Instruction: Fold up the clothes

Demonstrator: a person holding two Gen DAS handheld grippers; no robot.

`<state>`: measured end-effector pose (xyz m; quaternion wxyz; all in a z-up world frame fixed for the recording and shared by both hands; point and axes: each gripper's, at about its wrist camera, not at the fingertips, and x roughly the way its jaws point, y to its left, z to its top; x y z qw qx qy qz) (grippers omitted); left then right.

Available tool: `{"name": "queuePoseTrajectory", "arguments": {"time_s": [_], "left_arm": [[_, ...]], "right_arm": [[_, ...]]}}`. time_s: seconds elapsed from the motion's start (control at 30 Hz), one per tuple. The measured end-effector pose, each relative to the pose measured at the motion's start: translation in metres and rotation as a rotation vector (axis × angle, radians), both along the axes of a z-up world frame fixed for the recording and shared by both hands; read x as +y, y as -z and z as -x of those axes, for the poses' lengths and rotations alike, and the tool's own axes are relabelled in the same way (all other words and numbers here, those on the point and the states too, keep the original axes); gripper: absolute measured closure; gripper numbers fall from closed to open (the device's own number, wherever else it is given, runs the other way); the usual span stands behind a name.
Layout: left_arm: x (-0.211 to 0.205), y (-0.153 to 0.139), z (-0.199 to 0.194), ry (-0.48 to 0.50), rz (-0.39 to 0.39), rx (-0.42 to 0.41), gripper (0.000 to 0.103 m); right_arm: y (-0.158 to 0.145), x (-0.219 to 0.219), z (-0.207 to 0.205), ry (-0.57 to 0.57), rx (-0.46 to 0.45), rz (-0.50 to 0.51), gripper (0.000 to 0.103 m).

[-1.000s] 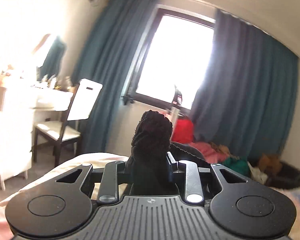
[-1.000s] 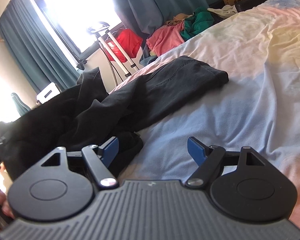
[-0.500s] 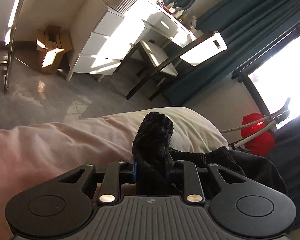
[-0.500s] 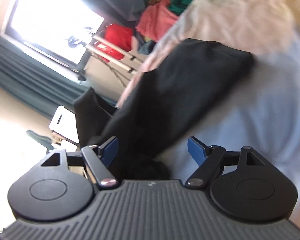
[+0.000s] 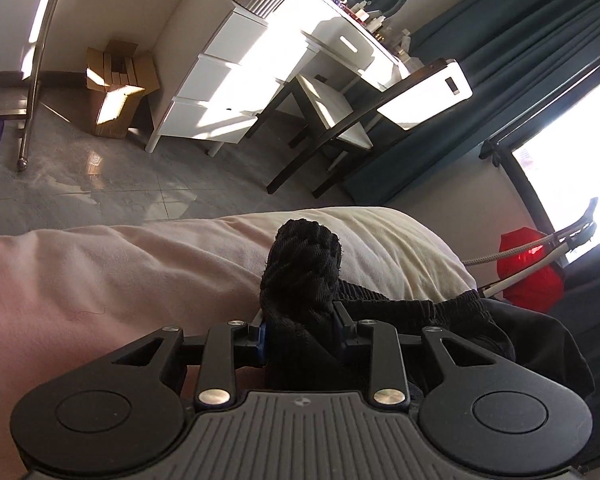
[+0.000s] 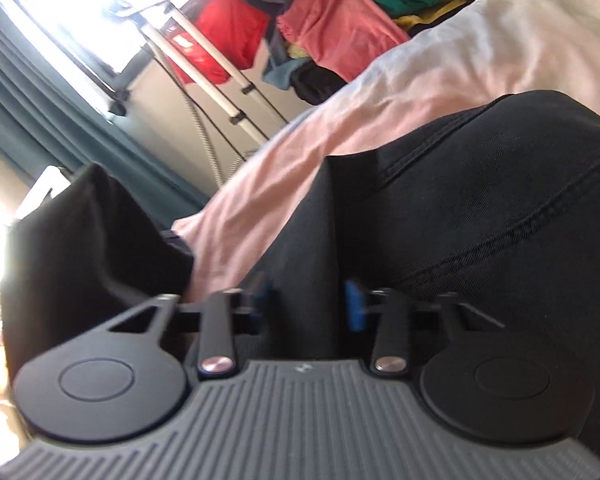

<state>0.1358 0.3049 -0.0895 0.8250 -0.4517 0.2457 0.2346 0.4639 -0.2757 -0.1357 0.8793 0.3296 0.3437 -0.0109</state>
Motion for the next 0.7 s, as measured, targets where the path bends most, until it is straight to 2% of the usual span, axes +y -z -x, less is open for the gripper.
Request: {"name": "queuePoseTrajectory", "arguments": {"time_s": [0.03, 0.13, 0.3, 0.47, 0.6, 0.63, 0.7], "left_arm": [[0.001, 0.0, 0.001, -0.002, 0.013, -0.008, 0.072], [0.004, 0.001, 0.004, -0.008, 0.04, -0.024, 0.072], [0.006, 0.003, 0.006, 0.003, 0.058, -0.027, 0.072], [0.011, 0.002, 0.011, 0.06, 0.091, -0.03, 0.073], [0.011, -0.002, 0.017, 0.13, 0.099, -0.02, 0.073], [0.01, -0.002, 0.02, 0.142, 0.101, -0.016, 0.073], [0.008, -0.002, 0.025, 0.159, 0.113, -0.006, 0.072]], "right_arm": [[0.0, -0.001, 0.004, 0.003, -0.001, 0.004, 0.092], [-0.016, -0.014, 0.049, 0.012, -0.048, -0.012, 0.097], [-0.043, -0.034, 0.124, 0.025, -0.127, -0.039, 0.098], [-0.068, -0.054, 0.201, 0.039, -0.2, -0.071, 0.098], [-0.079, -0.064, 0.272, 0.026, -0.143, -0.103, 0.1], [-0.081, -0.064, 0.287, 0.013, -0.123, -0.087, 0.1], [-0.082, -0.056, 0.306, -0.044, -0.07, 0.026, 0.1]]}}
